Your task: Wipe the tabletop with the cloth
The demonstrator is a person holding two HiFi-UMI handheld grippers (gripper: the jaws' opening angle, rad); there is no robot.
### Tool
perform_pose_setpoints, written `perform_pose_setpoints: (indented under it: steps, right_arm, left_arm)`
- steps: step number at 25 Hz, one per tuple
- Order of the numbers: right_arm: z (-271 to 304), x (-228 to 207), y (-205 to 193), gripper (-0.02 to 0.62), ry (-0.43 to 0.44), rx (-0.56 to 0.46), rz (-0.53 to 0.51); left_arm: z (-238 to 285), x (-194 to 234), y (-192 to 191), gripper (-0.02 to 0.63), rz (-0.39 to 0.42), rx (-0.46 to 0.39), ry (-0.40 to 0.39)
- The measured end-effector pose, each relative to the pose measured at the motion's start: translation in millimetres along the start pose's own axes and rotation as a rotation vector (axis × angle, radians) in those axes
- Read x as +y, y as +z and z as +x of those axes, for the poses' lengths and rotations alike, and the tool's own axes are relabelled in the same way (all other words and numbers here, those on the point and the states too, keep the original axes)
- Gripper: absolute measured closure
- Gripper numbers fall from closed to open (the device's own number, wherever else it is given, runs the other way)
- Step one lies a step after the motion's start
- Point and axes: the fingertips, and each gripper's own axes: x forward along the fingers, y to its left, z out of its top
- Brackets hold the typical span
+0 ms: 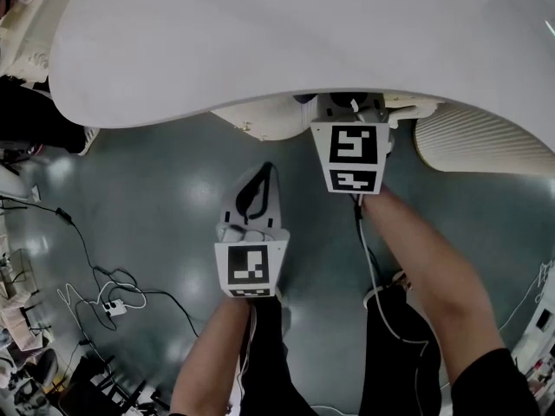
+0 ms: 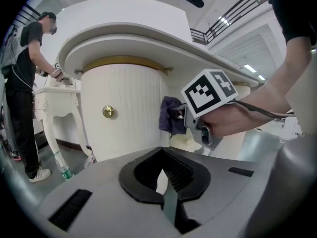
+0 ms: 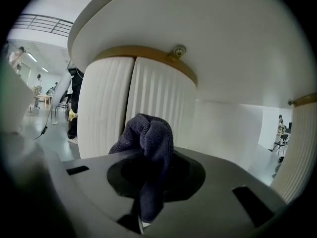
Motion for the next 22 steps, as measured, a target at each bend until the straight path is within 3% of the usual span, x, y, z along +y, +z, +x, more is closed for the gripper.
perform_pose_setpoints:
  steps: [6, 9, 11, 14, 18, 22]
  right_arm:
    - [-15.1, -14.0, 53.3, 0.551, -0.013, -0.107, 0.003]
    - [-29.0, -18.3, 76.9, 0.551, -0.011, -0.214, -0.083]
    - [-43.5, -18.6, 73.9, 0.551, -0.004, -0.23, -0.153]
    - [-76.8, -38.4, 44.4, 0.551, -0.02, -0.173, -0.211]
    - [-126.0, -117.1, 18.3, 0.551, -0.142, -0.133, -0.304]
    - [-174.0, -219.8, -5.0, 0.551, -0.358, -0.074, -0.337]
  left_arm:
    - [6.7, -3.1, 22.0, 0.598, -0.007, 0.001, -0.016]
    - [11.3, -6.9, 28.0, 0.598, 0.01, 0.002, -0.032]
    - [12.8, -13.0, 23.7, 0.6, 0.015, 0.009, -0.042]
    - [20.2, -40.1, 19.0, 0.598, 0.026, 0.026, -0.078]
    - [41.7, -104.6, 33.1, 0.6, 0.046, 0.018, -0.174]
    - [57.2, -176.6, 46.2, 0.598, 0.059, -0.008, -0.283]
